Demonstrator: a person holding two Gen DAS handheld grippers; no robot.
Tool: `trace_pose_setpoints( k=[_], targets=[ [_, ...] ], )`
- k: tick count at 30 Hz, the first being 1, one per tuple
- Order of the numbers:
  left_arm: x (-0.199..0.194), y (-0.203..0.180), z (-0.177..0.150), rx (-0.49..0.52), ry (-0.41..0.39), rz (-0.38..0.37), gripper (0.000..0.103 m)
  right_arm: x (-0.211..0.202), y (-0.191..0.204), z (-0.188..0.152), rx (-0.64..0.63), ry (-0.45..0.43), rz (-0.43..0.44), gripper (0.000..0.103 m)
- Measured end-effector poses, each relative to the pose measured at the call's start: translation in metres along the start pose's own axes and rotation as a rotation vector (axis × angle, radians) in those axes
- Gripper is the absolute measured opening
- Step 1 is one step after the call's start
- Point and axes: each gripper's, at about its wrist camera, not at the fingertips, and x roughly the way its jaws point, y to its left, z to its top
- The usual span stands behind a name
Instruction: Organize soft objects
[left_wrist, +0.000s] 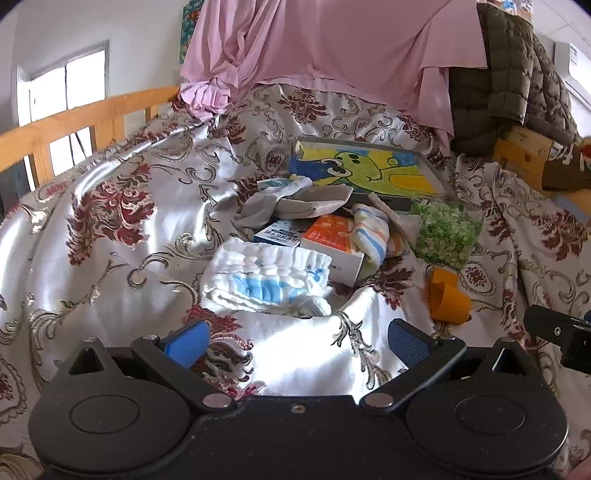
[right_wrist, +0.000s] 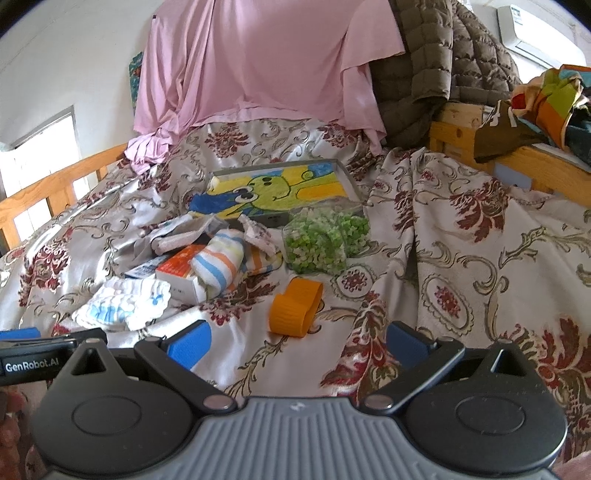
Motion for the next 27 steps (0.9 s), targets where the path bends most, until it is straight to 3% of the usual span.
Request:
trace_pose_setpoints(
  k=[11,18,27],
  targets=[
    [0.032,0.004,0.051,0.041,-0.046,-0.015,0.102,0.033,-0.004,0.031,-0.075,-0.001,0.059,0.103],
    [0.075,0.025,0.069,0.036,0.026,-0.042,0.102,0.083,-0.015,0.043,-0.022,0.118,0.150,0.100],
    [0.120,0.038,0.076,0.076,0.103,-0.073,0.102,0.123,-0.006,0.048,-0.107,0.138,0.197,0.096]
  ],
)
